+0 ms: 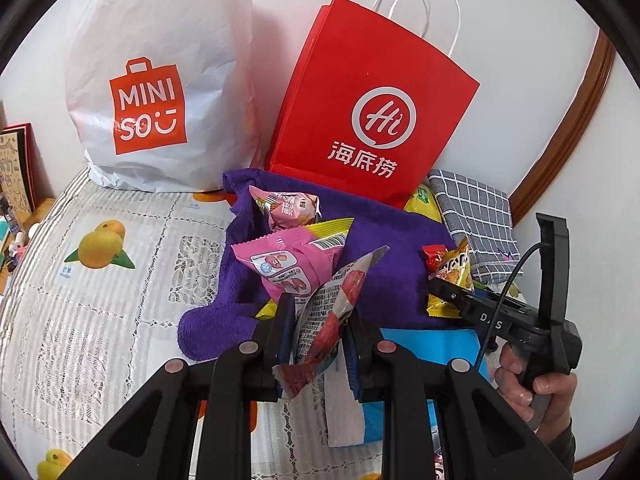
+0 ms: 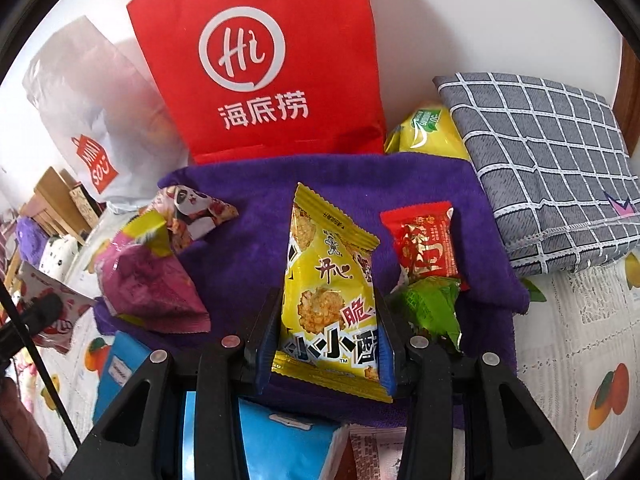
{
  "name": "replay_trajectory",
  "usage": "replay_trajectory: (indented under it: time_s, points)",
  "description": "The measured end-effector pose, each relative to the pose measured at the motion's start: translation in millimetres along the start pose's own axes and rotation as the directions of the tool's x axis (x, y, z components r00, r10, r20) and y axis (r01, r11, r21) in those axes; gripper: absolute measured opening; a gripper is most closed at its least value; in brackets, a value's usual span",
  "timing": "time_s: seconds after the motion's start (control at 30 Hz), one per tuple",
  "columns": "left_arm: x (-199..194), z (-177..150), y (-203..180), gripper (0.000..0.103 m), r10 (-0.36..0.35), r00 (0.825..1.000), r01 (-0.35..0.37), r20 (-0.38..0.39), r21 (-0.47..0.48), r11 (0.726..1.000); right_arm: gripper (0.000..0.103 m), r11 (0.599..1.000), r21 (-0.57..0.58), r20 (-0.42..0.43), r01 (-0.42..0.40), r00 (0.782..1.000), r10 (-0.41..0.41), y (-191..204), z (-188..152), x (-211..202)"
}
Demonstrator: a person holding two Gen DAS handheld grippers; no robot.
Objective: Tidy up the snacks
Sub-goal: 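Open the right gripper over the towel while the left releases the pink packet there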
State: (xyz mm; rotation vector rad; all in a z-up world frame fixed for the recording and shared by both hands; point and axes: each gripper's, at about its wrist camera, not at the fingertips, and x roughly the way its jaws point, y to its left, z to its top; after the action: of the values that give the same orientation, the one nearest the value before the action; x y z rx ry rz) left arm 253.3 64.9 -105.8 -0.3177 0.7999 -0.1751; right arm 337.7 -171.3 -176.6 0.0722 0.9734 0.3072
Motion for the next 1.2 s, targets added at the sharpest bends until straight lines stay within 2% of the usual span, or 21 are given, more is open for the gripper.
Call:
replay_trajectory:
  time_s: [0.1, 0.2, 0.33, 0.53, 0.63, 0.73, 0.9, 1.07, 1.2]
  points:
    - [-0.2, 0.3, 0.4, 0.021, -0.004, 1.000, 0.004, 0.002, -0.002, 1.000, 0.042, 1.000, -0.014, 0.001, 0.018, 1.000, -0.018, 2.0, -0.2, -0.3]
    - [0.9, -0.3, 1.0, 0.021, -0.005, 1.000, 0.005, -0.002, -0.003, 1.000, 0.048, 0.999, -0.023, 0.012, 0.025, 1.000, -0.025, 3.4, -2.4, -7.1]
    - [1.8, -1.0, 0.7, 0.022, -0.008, 1.000, 0.008, -0.004, -0.003, 1.000, 0.058, 0.998, -0.050, 0.070, 0.048, 0.997, -0.045, 3.3, -11.2, -25.7]
    - [4.1, 1.7, -8.1, 0.021, -0.032, 0.999, 0.032, -0.012, 0.011, 0.999, 0.058, 0.996, -0.067, 0.107, 0.051, 0.993, -0.043, -2.8, -15.1, -48.4]
    - [7.9, 8.8, -19.2, 0.021, -0.040, 0.999, 0.040, -0.018, 0.015, 0.999, 0.058, 0.992, -0.089, 0.160, 0.086, 0.985, -0.071, -5.9, -19.7, -72.7]
    - [14.3, 16.0, -34.8, 0.021, -0.075, 0.997, 0.076, -0.035, 0.033, 0.997, 0.058, 0.991, -0.105, 0.201, 0.083, 0.978, -0.061, -8.7, -26.7, -90.0]
    - [44.6, 31.9, -60.9, 0.022, -0.059, 0.995, 0.065, -0.075, 0.070, 0.995, 0.058, 0.995, -0.090, 0.206, 0.031, 0.978, -0.012, -15.0, -32.3, -103.9]
    - [80.0, 37.9, -64.6, 0.022, -0.074, 0.986, 0.079, -0.146, 0.030, 0.996, 0.058, 0.997, -0.066, 0.204, 0.028, 0.979, -0.014, -18.0, -33.4, -109.3]
    - [101.2, 35.9, -66.3, 0.022, -0.041, 0.983, 0.048, -0.177, 0.036, 0.998, 0.058, 0.998, -0.052, 0.221, 0.019, 0.975, -0.007, -21.2, -33.2, -115.8]
